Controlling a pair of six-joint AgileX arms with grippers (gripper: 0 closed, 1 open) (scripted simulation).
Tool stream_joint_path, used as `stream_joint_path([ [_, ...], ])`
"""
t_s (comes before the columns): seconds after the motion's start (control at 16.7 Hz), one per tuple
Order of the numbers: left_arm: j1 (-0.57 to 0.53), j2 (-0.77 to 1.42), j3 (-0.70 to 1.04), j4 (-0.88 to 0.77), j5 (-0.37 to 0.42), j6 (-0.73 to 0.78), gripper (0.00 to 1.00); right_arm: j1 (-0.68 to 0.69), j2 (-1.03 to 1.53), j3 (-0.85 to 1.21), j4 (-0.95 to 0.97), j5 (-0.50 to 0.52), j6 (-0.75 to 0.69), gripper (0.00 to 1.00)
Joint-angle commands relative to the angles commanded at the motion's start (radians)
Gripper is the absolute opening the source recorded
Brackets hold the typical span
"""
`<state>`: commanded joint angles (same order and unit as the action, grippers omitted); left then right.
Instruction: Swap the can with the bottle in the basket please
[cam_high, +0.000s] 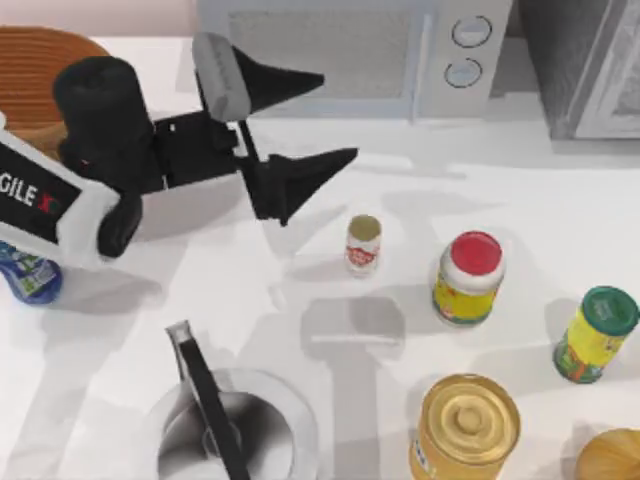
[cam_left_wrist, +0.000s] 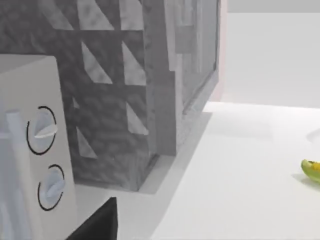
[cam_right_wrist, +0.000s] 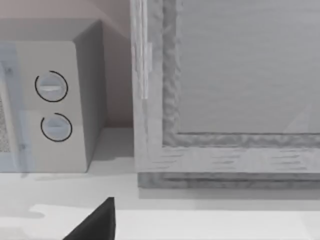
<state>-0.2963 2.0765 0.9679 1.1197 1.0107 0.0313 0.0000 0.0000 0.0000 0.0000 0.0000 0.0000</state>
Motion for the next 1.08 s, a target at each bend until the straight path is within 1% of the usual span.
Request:
stream_joint_path([
  [0.24,0.058,-0.434,-0.19,-0.218,-0.195,-0.008,1.0,0.0,0.0,0.0,0.0,0.0,0.0,1.0],
  [0.78,0.201,-1.501,-0.675,-0.777,-0.693,-0.028,1.0,0.0,0.0,0.0,0.0,0.0,0.0,1.0],
  [0.96,0.243,-1.779,-0.809,-0.933,-0.835,-0.031,1.0,0.0,0.0,0.0,0.0,0.0,0.0,1.0],
  [1.08,0.266,-1.916,-0.879,-1.015,-0.911,-0.031,1.0,0.0,0.0,0.0,0.0,0.0,0.0,1.0],
])
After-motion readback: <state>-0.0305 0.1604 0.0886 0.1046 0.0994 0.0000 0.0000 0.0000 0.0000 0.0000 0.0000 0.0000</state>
